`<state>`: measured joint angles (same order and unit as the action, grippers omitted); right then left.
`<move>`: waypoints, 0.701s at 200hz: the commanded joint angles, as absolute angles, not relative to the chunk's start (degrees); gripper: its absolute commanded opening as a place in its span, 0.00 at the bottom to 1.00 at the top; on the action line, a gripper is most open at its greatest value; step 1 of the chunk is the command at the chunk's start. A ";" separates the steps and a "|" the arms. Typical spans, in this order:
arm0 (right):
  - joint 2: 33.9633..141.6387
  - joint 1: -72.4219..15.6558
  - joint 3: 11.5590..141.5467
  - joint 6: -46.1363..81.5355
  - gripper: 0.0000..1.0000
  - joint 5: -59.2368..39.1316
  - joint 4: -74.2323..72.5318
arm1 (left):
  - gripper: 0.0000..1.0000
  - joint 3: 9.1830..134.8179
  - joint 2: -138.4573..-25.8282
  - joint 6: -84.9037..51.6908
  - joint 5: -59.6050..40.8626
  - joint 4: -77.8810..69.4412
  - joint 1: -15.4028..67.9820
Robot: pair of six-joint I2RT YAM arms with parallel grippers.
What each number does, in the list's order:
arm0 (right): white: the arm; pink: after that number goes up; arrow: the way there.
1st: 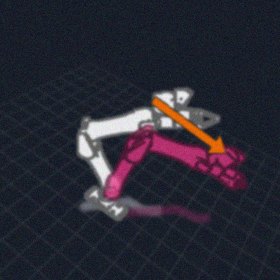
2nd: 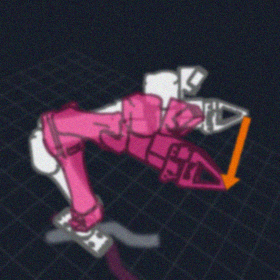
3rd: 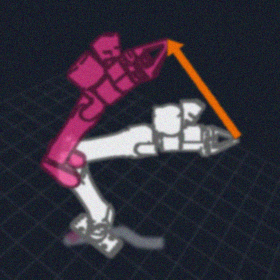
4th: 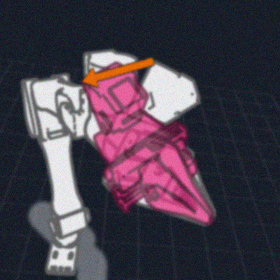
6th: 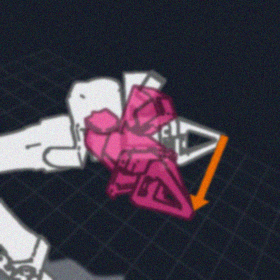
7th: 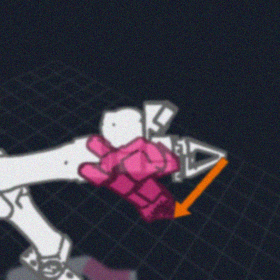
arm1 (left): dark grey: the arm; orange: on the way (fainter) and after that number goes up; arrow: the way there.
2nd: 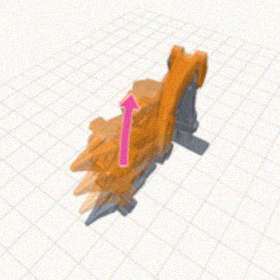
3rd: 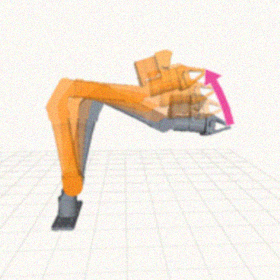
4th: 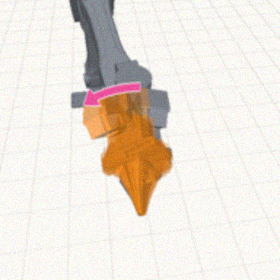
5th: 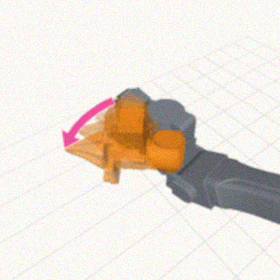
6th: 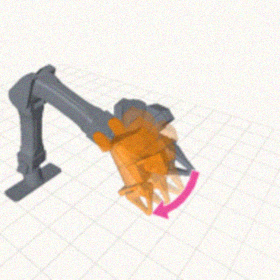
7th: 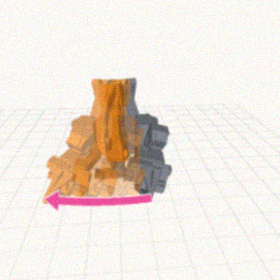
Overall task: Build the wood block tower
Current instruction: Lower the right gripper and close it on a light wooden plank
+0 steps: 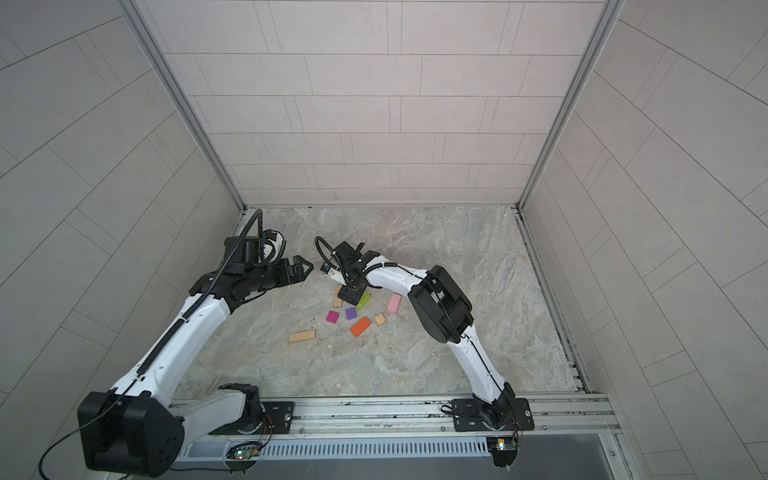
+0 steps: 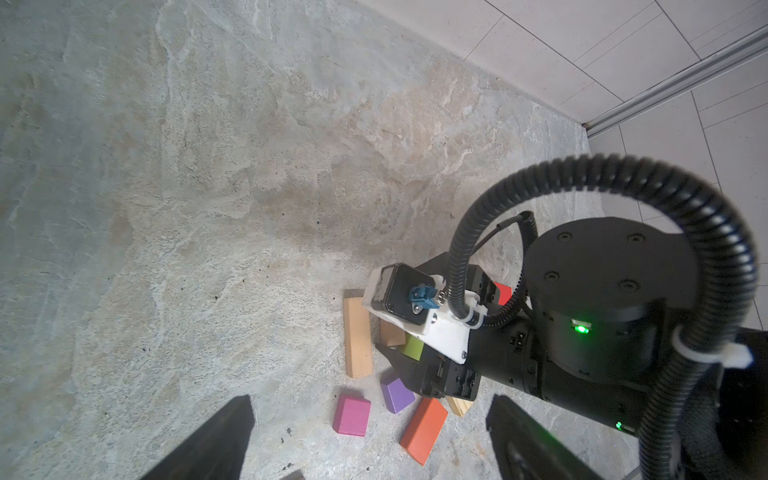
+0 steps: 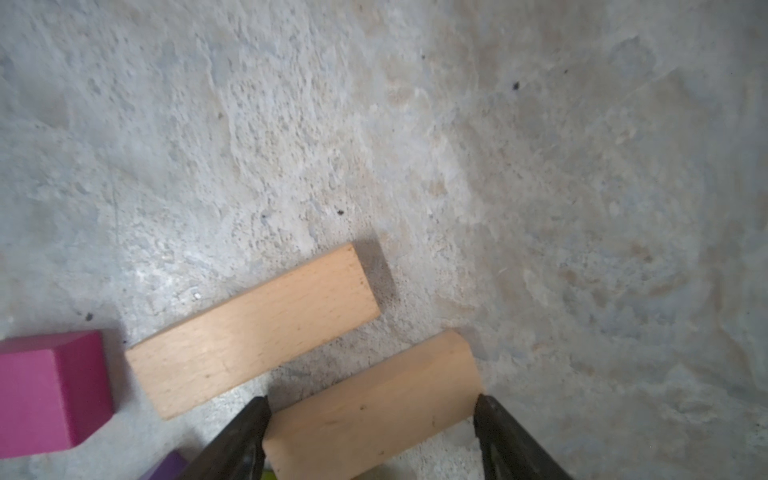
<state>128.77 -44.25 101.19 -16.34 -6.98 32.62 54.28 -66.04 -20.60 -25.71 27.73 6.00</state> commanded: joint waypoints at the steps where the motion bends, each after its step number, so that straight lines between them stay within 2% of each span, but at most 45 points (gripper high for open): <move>1: 130.21 -44.03 99.37 -14.86 0.75 -7.90 34.83 | 0.95 53.67 -65.00 -20.69 -25.74 27.07 5.72; 18: 129.35 -43.57 98.60 -12.36 0.72 -7.30 33.23 | 0.95 53.66 -65.02 -20.65 -25.67 27.11 5.81; 60: 126.48 -41.33 96.54 -4.03 0.72 -6.51 29.72 | 0.95 53.69 -65.17 -20.71 -25.58 27.16 5.72; 140: 121.11 -36.25 92.23 22.29 0.72 1.60 31.60 | 0.95 53.62 -65.25 -20.83 -25.86 26.90 5.74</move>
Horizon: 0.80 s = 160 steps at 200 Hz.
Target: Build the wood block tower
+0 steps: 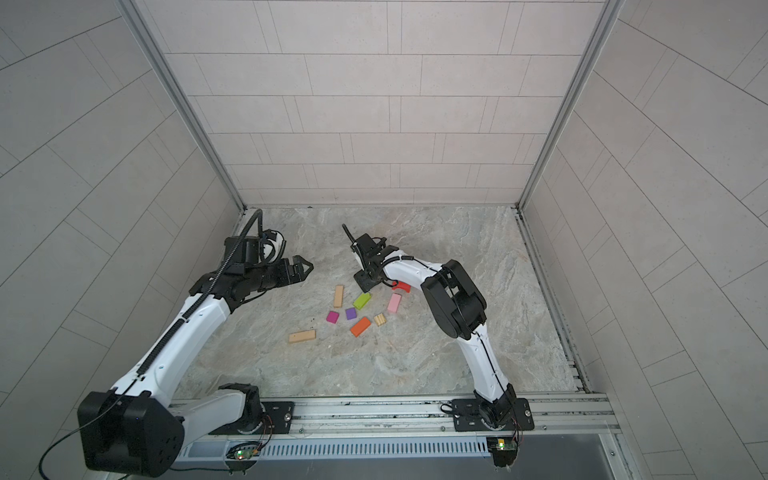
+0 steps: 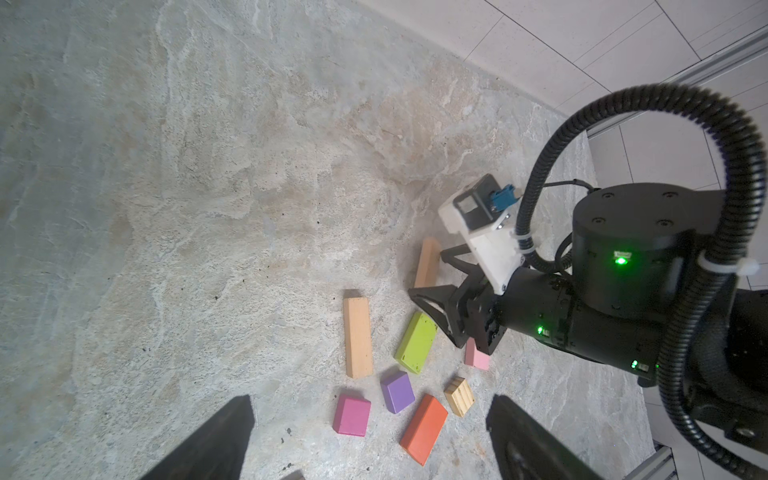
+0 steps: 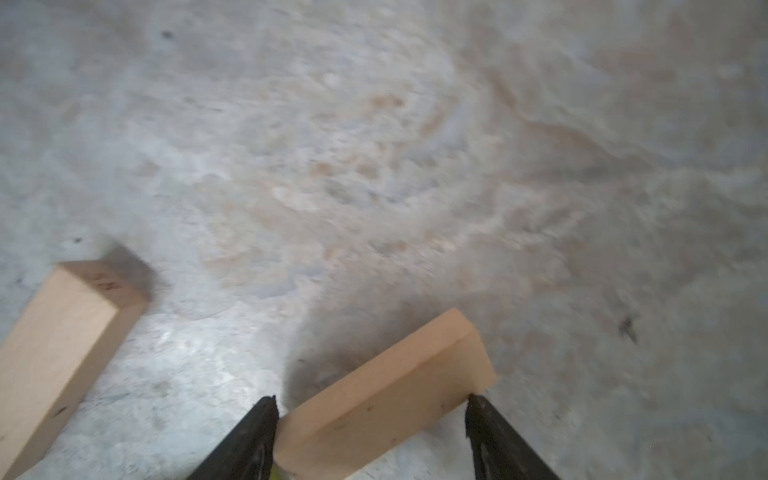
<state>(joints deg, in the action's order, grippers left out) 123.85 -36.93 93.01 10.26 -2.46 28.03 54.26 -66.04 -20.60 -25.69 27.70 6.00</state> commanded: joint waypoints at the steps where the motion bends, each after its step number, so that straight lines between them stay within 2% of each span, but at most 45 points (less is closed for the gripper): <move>1: 121.11 -36.23 92.21 22.61 0.72 1.68 31.71 | 0.95 53.61 -65.23 -20.83 -25.85 26.90 5.73; 59: 122.19 -35.60 92.44 26.03 0.74 2.60 33.25 | 0.95 53.45 -65.56 -20.87 -26.00 26.81 5.76; 102: 119.89 -34.91 93.43 15.36 0.90 1.80 35.81 | 0.95 53.49 -65.55 -20.97 -25.96 26.80 5.80; 160: 121.22 -34.88 94.31 17.68 0.87 0.93 36.92 | 0.95 53.52 -65.59 -20.96 -25.94 26.72 5.72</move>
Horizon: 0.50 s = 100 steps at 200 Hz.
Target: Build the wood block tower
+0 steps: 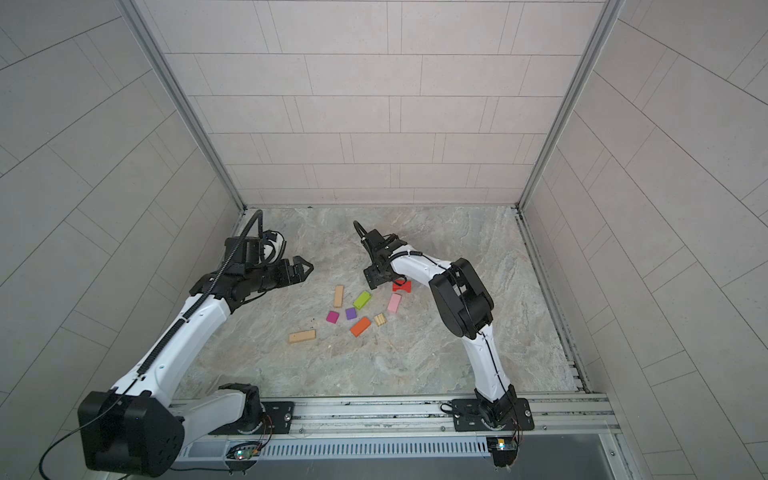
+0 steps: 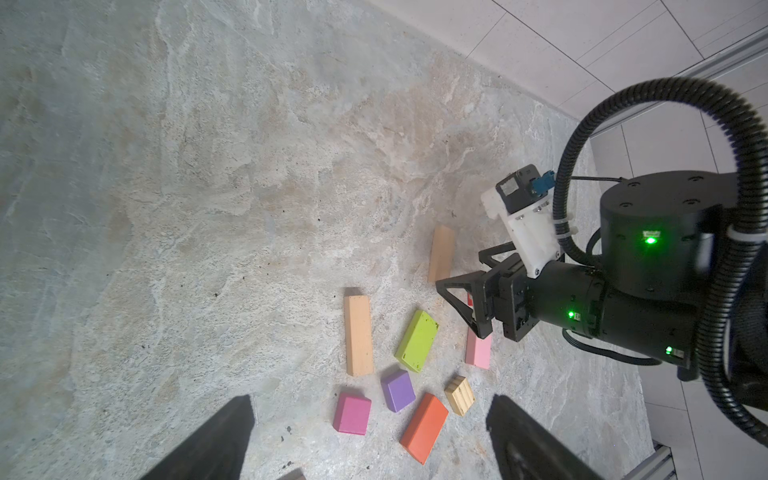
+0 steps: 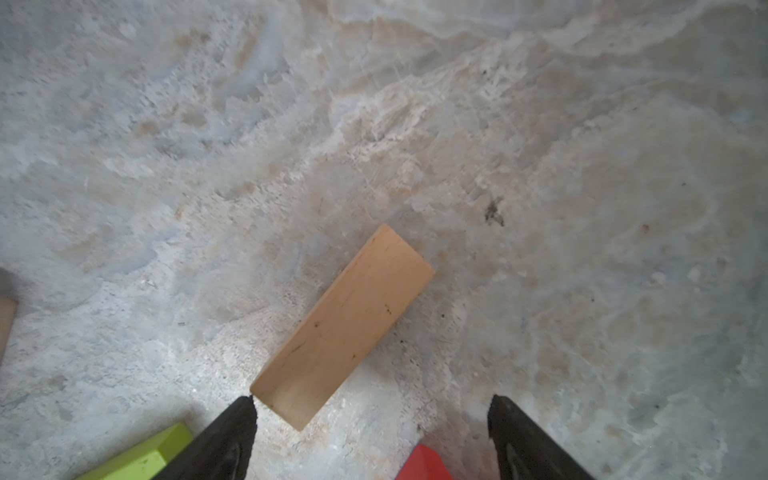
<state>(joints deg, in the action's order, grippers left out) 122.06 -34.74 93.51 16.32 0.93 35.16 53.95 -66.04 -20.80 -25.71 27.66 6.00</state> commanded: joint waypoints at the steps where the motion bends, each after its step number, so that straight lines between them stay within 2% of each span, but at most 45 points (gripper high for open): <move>1: 121.30 -34.89 94.31 17.85 0.87 0.86 36.91 | 0.95 53.52 -65.62 -20.94 -25.98 26.72 5.76; 63: 122.87 -35.24 93.78 25.60 0.86 0.17 33.29 | 0.95 53.40 -65.80 -20.92 -25.98 26.63 5.77; 100: 124.42 -36.06 94.64 28.14 0.85 4.27 34.29 | 0.95 53.38 -65.69 -21.03 -25.98 26.63 5.76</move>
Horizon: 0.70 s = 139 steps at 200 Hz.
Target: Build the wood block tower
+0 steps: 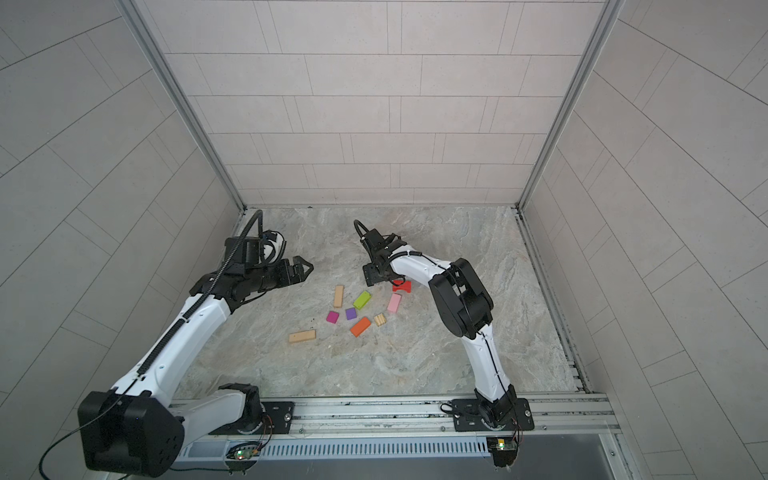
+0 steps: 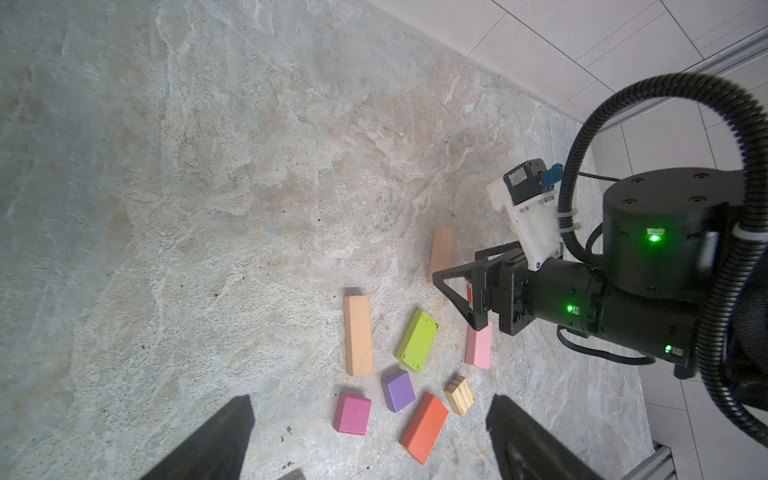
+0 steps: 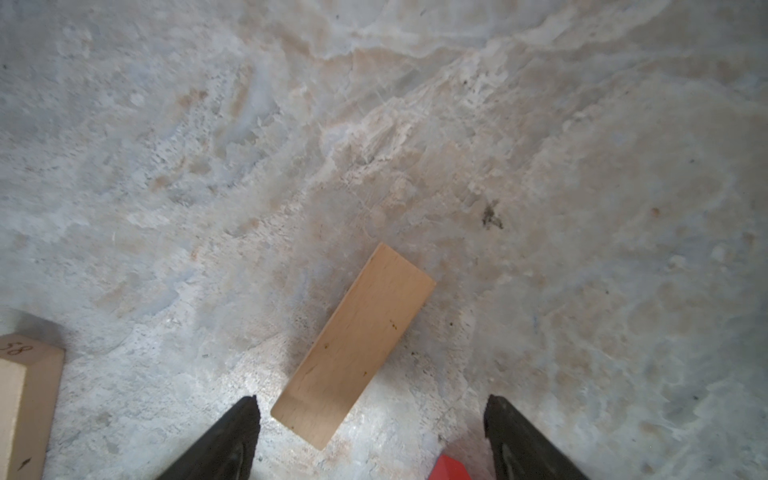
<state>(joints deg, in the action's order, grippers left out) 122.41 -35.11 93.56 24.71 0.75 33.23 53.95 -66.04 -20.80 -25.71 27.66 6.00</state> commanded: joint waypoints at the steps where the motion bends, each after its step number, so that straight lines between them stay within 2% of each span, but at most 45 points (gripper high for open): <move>1: 124.48 -36.05 94.69 28.17 0.85 4.33 34.33 | 0.95 53.37 -65.71 -21.06 -26.00 26.63 5.73; 69: 122.12 -36.22 90.28 26.74 0.81 8.23 34.80 | 0.95 53.36 -65.87 -21.09 -26.37 26.59 5.75; 139: 117.24 -31.68 82.49 24.57 0.80 7.44 33.43 | 0.95 53.01 -66.88 -22.03 -29.31 25.30 5.79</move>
